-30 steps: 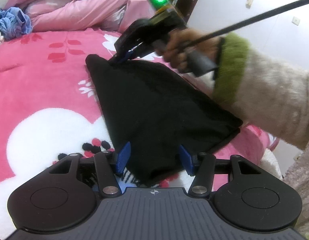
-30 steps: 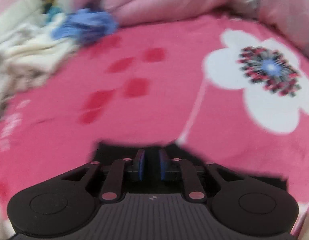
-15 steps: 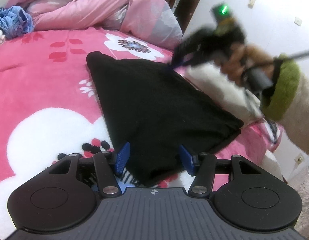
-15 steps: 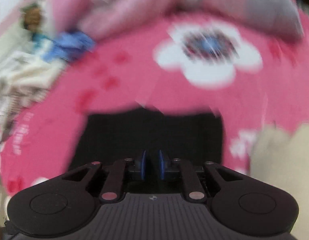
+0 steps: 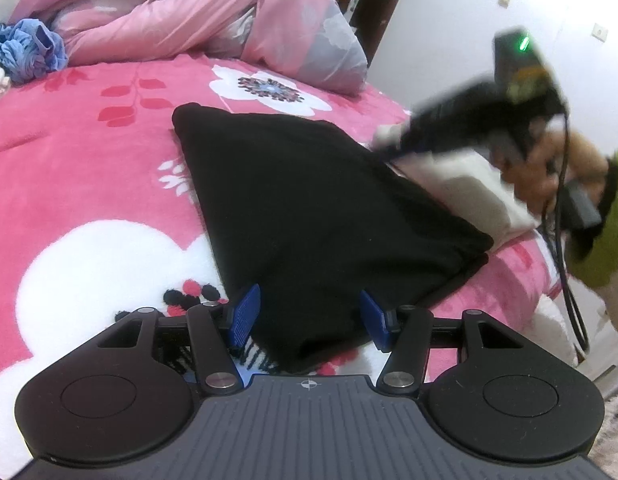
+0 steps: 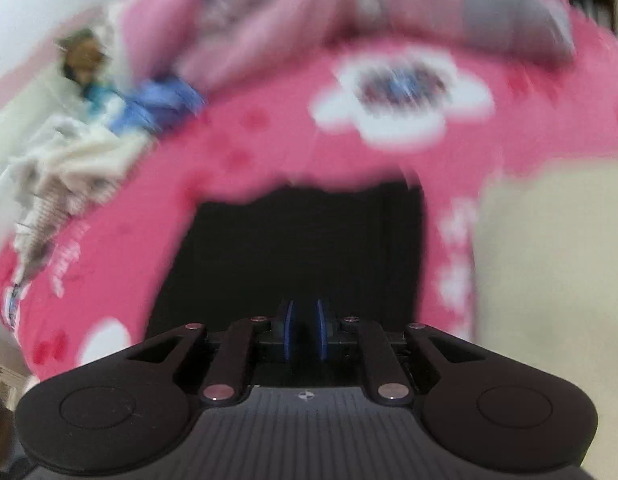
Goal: Fold clothes
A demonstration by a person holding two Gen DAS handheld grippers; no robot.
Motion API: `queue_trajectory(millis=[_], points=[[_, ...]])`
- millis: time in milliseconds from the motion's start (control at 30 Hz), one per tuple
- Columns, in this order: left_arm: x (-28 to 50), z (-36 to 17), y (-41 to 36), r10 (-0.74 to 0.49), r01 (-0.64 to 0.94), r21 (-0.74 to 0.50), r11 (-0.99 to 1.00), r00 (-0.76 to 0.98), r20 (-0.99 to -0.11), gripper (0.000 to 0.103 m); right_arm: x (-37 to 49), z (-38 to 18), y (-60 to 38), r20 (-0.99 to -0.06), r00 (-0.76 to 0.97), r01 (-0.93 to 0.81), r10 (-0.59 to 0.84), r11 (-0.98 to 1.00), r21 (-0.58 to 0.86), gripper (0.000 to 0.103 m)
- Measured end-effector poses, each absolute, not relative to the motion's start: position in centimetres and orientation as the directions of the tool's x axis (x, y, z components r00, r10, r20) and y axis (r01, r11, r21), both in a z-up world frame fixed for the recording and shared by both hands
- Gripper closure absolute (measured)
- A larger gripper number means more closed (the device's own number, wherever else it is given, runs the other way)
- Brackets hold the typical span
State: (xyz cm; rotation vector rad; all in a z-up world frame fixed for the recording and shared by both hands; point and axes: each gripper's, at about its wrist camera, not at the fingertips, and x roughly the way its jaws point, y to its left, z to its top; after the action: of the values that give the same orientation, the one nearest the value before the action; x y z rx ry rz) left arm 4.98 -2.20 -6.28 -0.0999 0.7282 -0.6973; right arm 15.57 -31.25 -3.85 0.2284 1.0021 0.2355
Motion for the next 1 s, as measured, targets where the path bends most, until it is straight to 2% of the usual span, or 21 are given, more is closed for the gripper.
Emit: queue_trajectory(millis=[67, 167, 300, 433, 533, 633, 733, 867, 967, 1000], points=[[4.9, -6.0, -2.1, -0.611, 0.554, -0.304, 0.775, 0.536, -0.582, 0.048, 14.5, -4.1, -31.7, -0.82, 0.559, -0.018, 0.123, 0.991, 0.136, 0.093], [4.7, -5.4, -1.9, -0.589, 0.548, -0.273, 0.791, 0.558, -0.584, 0.047, 11.2, -0.9, -31.9, -0.732, 0.68, 0.0, 0.041, 0.998, 0.055, 0.091], [4.4, -4.3, -1.5, -0.564, 0.535, -0.244, 0.809, 0.591, -0.576, 0.047, 7.2, 1.1, -31.0, -0.673, 0.732, -0.081, 0.107, 0.994, 0.07, 0.091], [4.6, -4.2, -2.7, -0.558, 0.55, -0.221, 0.805, 0.577, -0.597, 0.047, 4.9, -1.1, -30.4, -0.693, 0.69, -0.165, 0.209, 0.978, 0.13, 0.091], [4.6, -5.4, -3.5, -0.511, 0.547, -0.174, 0.819, 0.555, -0.656, 0.046, 4.2, -4.9, -31.1, -0.759, 0.645, -0.121, 0.088, 0.993, 0.013, 0.092], [4.0, -5.2, -2.8, -0.494, 0.539, -0.159, 0.827, 0.563, -0.662, 0.046, 2.3, -3.9, -31.6, -0.73, 0.679, -0.086, 0.077, 0.996, 0.026, 0.09], [4.0, -5.0, -2.1, -0.489, 0.523, -0.17, 0.835, 0.563, -0.667, 0.046, 0.7, -1.9, -30.5, -0.671, 0.739, -0.117, 0.065, 0.993, -0.031, 0.09], [3.9, -5.1, -2.3, -0.47, 0.511, -0.157, 0.845, 0.571, -0.673, 0.046, 0.3, -1.8, -28.6, -0.634, 0.748, -0.209, 0.196, 0.976, 0.055, 0.09], [3.5, -5.3, -2.2, -0.47, 0.51, -0.155, 0.846, 0.577, -0.669, 0.046, 0.2, -4.9, -28.6, -0.7, 0.686, -0.197, 0.197, 0.977, 0.082, 0.091], [3.5, -5.3, -2.1, -0.472, 0.508, -0.159, 0.846, 0.577, -0.667, 0.046, -0.4, -5.5, -29.4, -0.693, 0.691, -0.182, 0.206, 0.977, 0.109, 0.092]])
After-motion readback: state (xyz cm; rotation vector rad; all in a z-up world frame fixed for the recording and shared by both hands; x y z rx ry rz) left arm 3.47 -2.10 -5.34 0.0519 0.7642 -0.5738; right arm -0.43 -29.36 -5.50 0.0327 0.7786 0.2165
